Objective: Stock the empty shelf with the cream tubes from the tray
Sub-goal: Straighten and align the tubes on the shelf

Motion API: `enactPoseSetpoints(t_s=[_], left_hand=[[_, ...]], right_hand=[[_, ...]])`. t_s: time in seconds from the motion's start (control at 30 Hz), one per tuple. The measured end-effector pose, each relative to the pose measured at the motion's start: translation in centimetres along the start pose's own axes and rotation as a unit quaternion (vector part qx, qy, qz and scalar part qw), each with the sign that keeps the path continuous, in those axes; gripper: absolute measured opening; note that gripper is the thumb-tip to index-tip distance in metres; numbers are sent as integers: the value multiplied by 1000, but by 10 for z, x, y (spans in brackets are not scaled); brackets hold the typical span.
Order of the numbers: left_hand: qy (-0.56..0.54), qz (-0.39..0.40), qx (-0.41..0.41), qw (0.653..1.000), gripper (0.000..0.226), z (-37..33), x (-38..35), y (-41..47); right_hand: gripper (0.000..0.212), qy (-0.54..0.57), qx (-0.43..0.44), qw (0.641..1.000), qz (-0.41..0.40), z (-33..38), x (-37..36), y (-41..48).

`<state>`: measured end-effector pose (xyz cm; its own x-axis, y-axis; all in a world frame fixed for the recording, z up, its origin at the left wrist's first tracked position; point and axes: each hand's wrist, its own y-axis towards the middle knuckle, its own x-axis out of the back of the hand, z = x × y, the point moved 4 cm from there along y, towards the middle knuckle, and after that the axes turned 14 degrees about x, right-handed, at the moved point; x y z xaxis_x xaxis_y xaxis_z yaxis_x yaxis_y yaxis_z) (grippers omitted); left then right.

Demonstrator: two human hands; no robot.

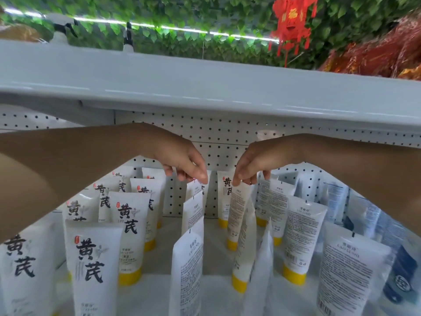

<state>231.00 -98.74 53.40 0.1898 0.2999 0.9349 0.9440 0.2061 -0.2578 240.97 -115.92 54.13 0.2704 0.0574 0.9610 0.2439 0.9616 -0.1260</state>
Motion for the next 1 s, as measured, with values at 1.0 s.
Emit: enactPoseSetpoints(t_s=[1.0], left_hand=[[27, -239, 41, 970, 16, -13, -17, 5]], right_hand=[[23, -107, -6, 984, -141, 7, -9, 6]])
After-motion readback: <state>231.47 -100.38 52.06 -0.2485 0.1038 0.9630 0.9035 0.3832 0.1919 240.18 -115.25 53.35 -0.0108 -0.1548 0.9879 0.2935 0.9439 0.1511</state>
